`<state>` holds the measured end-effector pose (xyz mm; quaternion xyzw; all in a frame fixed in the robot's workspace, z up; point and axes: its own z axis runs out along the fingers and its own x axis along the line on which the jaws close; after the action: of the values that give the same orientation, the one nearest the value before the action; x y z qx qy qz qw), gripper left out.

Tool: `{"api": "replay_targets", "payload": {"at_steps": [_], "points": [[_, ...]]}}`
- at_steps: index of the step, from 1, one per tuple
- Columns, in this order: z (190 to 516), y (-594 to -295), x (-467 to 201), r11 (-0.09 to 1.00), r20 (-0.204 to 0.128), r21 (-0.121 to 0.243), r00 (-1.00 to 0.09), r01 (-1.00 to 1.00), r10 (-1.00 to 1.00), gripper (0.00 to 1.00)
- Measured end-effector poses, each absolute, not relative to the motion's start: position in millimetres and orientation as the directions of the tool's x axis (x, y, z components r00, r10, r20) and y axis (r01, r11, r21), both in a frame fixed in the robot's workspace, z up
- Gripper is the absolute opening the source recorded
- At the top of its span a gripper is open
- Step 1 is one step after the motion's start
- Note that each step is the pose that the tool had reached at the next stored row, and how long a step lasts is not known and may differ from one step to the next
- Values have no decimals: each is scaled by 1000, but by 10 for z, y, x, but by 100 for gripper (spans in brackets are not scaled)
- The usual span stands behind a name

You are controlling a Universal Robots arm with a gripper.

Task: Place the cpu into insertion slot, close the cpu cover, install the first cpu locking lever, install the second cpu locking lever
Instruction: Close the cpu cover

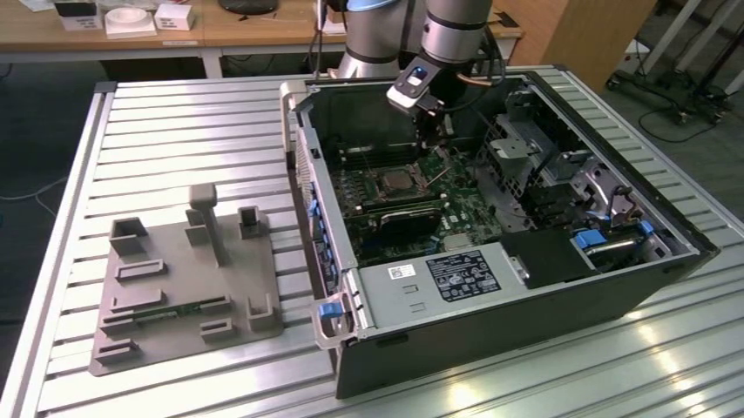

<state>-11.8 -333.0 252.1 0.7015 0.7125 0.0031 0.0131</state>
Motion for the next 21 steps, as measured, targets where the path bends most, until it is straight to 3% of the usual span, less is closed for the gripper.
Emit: {"api": "replay_targets", "payload": {"at_steps": [21], "points": [[2579, -3330, 25, 16, -14, 23, -15, 1000, 1000, 10]]}}
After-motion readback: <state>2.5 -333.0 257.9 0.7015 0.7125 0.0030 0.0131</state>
